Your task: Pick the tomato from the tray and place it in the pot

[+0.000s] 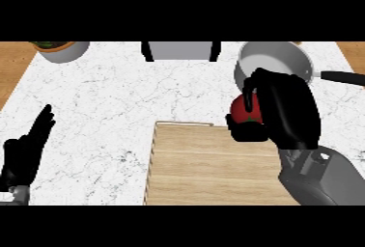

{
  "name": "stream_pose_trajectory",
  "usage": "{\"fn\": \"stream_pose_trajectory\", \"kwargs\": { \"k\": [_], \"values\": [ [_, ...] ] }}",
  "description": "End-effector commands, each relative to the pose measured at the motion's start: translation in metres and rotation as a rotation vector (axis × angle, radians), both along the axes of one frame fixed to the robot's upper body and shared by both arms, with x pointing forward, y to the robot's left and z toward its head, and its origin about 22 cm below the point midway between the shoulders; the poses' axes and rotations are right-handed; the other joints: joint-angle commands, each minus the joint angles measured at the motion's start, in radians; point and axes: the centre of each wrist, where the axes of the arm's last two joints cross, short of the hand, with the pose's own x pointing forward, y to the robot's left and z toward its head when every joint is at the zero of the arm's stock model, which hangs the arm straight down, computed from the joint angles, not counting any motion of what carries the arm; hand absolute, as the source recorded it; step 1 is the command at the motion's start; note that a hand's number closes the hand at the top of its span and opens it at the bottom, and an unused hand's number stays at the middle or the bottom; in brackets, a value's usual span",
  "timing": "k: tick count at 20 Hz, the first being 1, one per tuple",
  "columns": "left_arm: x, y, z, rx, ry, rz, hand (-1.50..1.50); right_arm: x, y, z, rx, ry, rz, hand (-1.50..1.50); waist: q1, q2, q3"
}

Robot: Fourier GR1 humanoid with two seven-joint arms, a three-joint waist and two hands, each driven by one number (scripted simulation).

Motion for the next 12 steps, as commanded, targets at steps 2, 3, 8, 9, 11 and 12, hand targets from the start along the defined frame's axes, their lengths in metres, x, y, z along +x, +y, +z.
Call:
{"fn": "stream_pose_trajectory", "kwargs": {
  "k": [2, 3, 8, 9, 11, 12],
  "values": [
    [-0.003, 0.005, -0.003, -0.006, 0.014, 0.0, 0.0, 0.004, -0.044, 0.019, 0.112, -0.094, -0.023, 1.5, -0.001, 0.002, 0.0],
    [-0.001, -0.012, -0.005, 0.0, -0.006, -0.011, 0.0, 0.013, -0.03, 0.03, 0.139, -0.088, -0.035, 1.5, 0.003, 0.002, 0.0],
    [-0.008, 0.006, -0.004, -0.007, 0.001, -0.007, 0.0, 0.049, -0.071, 0.053, 0.177, -0.121, -0.057, 1.5, 0.011, 0.004, 0.0],
    [0.013, 0.009, 0.022, 0.011, -0.015, 0.003, 0.0, 0.059, -0.071, 0.042, 0.205, -0.142, -0.048, 1.5, 0.01, 0.005, 0.0],
    [-0.006, -0.009, -0.004, -0.016, 0.003, -0.019, 0.0, 0.068, -0.087, 0.025, 0.202, -0.146, -0.05, 1.5, 0.011, 0.004, 0.0],
    [0.0, -0.015, 0.005, -0.01, -0.003, -0.003, 0.0, 0.069, -0.084, 0.036, 0.21, -0.13, -0.042, 1.5, 0.008, 0.003, 0.0]
  ]
}}
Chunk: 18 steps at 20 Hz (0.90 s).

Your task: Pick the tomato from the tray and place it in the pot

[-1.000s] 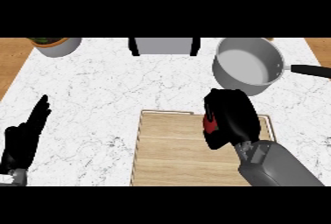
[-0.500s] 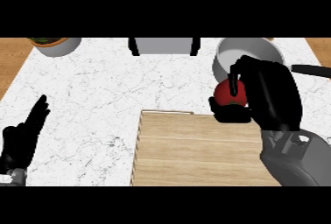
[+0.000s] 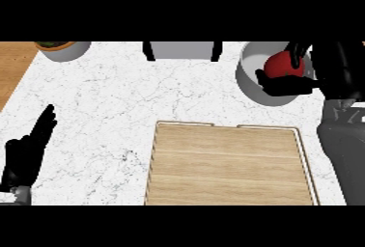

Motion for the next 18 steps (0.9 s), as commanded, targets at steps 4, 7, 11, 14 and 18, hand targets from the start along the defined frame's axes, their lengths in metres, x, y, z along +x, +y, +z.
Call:
{"fn": "stream_pose_trajectory", "kwargs": {
  "k": [4, 7, 11, 14, 18],
  "values": [
    [-0.008, 0.0, -0.007, 0.015, -0.001, -0.006, 0.0, 0.057, -0.05, -0.006, 0.01, -0.004, -0.006, 1.5, 0.012, 0.003, 0.0],
    [-0.002, 0.002, 0.008, 0.003, 0.013, -0.029, 0.0, 0.073, -0.069, -0.011, -0.013, 0.019, -0.017, 1.5, 0.014, 0.004, 0.0],
    [0.002, -0.014, -0.008, 0.011, -0.023, -0.016, 0.0, 0.1, -0.083, -0.024, -0.009, 0.041, -0.021, 1.5, 0.025, 0.01, 0.0],
    [0.01, -0.003, 0.007, 0.004, -0.012, -0.04, 0.0, 0.116, -0.091, -0.021, -0.037, 0.043, -0.044, 1.5, 0.037, 0.014, 0.001],
    [-0.002, -0.013, 0.003, 0.003, -0.023, -0.058, 0.0, 0.119, -0.098, -0.054, -0.133, 0.078, -0.053, 1.5, 0.055, 0.019, 0.001]
  ]
}}
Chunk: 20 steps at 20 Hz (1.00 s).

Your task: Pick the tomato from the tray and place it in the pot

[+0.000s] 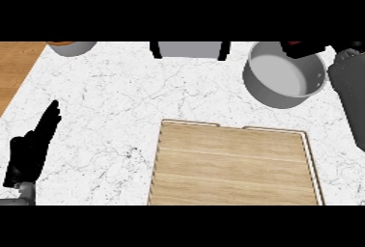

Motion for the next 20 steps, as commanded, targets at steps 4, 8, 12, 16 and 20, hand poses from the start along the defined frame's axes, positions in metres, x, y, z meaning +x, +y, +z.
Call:
{"fn": "stream_pose_trajectory", "kwargs": {
  "k": [4, 8, 12, 16, 20],
  "values": [
    [0.0, 0.007, 0.003, -0.002, -0.01, -0.009, 0.0, 0.011, -0.021, -0.021, 0.075, 0.071, -0.012, 1.5, 0.019, 0.009, 0.001],
    [0.014, -0.004, 0.009, -0.006, -0.025, -0.04, 0.0, 0.012, -0.018, -0.038, 0.19, 0.125, 0.001, -1.5, 0.03, 0.018, 0.002],
    [0.01, -0.002, -0.005, 0.002, -0.019, -0.02, 0.0, 0.016, -0.014, -0.03, 0.248, 0.1, 0.064, -1.5, 0.026, 0.016, 0.002],
    [0.009, -0.01, 0.008, -0.006, -0.023, -0.03, 0.0, 0.014, -0.019, -0.035, 0.284, 0.039, 0.062, -1.5, 0.028, 0.013, 0.003],
    [0.007, 0.011, 0.003, 0.004, -0.003, -0.007, 0.0, 0.017, -0.018, -0.016, 0.517, -0.202, 0.136, -1.5, 0.015, 0.01, 0.003]
  ]
}}
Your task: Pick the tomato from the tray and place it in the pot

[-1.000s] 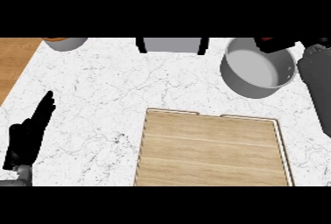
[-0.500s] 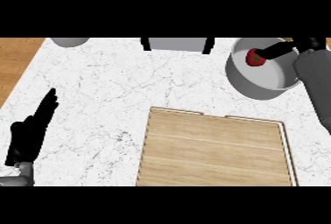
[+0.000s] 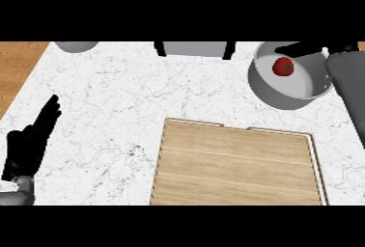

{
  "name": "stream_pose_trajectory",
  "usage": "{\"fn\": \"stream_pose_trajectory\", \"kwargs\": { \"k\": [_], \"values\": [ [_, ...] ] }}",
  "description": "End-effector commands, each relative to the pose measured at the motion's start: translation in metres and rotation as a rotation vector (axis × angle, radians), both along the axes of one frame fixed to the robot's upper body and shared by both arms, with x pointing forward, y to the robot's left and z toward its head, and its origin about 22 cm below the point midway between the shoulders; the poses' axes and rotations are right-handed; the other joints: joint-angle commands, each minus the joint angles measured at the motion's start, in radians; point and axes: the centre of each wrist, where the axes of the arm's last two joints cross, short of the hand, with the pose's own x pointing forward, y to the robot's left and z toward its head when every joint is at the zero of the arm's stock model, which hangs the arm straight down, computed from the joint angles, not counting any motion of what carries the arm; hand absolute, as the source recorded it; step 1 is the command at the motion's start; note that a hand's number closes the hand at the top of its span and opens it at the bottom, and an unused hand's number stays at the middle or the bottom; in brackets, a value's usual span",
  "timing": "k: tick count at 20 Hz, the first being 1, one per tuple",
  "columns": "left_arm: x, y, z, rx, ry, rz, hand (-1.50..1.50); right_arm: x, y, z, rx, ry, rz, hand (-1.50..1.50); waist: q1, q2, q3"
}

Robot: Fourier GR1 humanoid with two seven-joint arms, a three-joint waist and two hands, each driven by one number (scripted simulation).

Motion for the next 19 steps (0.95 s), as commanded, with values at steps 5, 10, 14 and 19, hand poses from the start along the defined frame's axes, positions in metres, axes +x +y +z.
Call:
{"fn": "stream_pose_trajectory", "kwargs": {
  "k": [5, 10, 14, 19],
  "values": [
    [-0.009, -0.004, -0.007, -0.005, -0.001, 0.003, 0.0, -0.006, -0.032, 0.013, 0.336, -0.176, 0.025, -1.5, -0.014, -0.008, -0.001],
    [0.002, 0.001, 0.002, -0.013, 0.016, 0.034, 0.0, -0.013, -0.054, 0.012, 0.422, -0.098, 0.091, -1.5, -0.04, -0.016, -0.002],
    [0.002, 0.006, -0.002, -0.022, 0.013, 0.051, 0.0, -0.029, -0.083, -0.003, 0.479, -0.079, 0.136, -1.5, -0.047, -0.018, -0.003],
    [-0.012, 0.0, -0.008, 0.001, 0.016, 0.041, 0.0, -0.054, -0.129, -0.002, 0.508, -0.105, 0.126, -1.5, -0.054, -0.024, -0.003]
  ]
}}
